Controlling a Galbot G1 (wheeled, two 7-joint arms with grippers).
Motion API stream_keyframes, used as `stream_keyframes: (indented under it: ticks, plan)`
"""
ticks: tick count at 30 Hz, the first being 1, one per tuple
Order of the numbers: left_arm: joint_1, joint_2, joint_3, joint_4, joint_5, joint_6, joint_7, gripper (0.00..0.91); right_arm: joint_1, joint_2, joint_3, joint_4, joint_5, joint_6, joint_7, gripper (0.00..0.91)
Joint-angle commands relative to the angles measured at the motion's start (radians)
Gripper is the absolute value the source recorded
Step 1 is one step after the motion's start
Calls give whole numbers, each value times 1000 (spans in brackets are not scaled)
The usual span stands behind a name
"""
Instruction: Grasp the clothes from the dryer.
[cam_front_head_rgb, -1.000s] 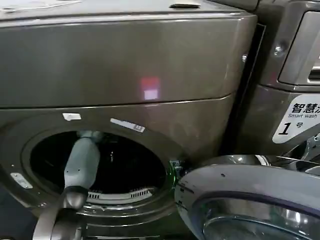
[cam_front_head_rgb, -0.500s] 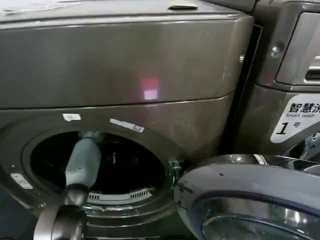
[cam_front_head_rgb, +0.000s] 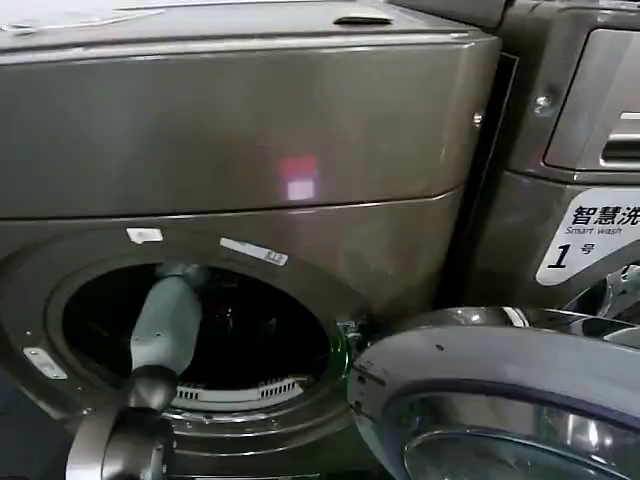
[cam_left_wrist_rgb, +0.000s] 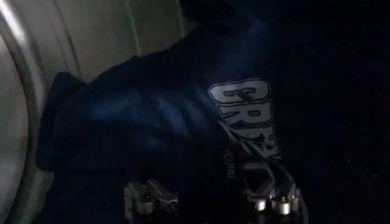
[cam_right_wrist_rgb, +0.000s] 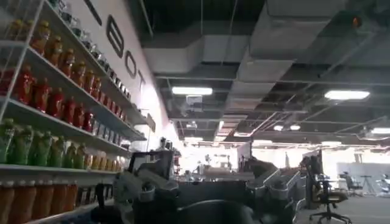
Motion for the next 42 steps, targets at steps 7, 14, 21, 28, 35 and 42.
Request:
stream_keyframes:
  ticks: [7, 14, 21, 28, 35, 42]
  plan:
    - [8, 2, 0, 16, -18, 2, 7, 0, 2, 4, -4, 3, 0, 1, 1, 907]
    - [6, -4, 1, 10, -11, 45, -18, 0, 0, 3, -3, 3, 0, 0, 1, 907]
    - [3, -7, 4, -9, -19, 46, -25, 0, 5, 6, -8, 0, 0, 1, 0, 907]
    - [0, -11, 5, -38, -19, 39, -70, 0, 5, 6, -9, -2, 0, 3, 0, 907]
    - [26, -34, -52, -158, -139, -1, -198, 0, 10, 10, -19, 7, 1, 0, 0, 907]
    - [60, -61, -42, -241, -307, 143, -508, 0, 13, -3, -22, 36, 59, -37, 26, 907]
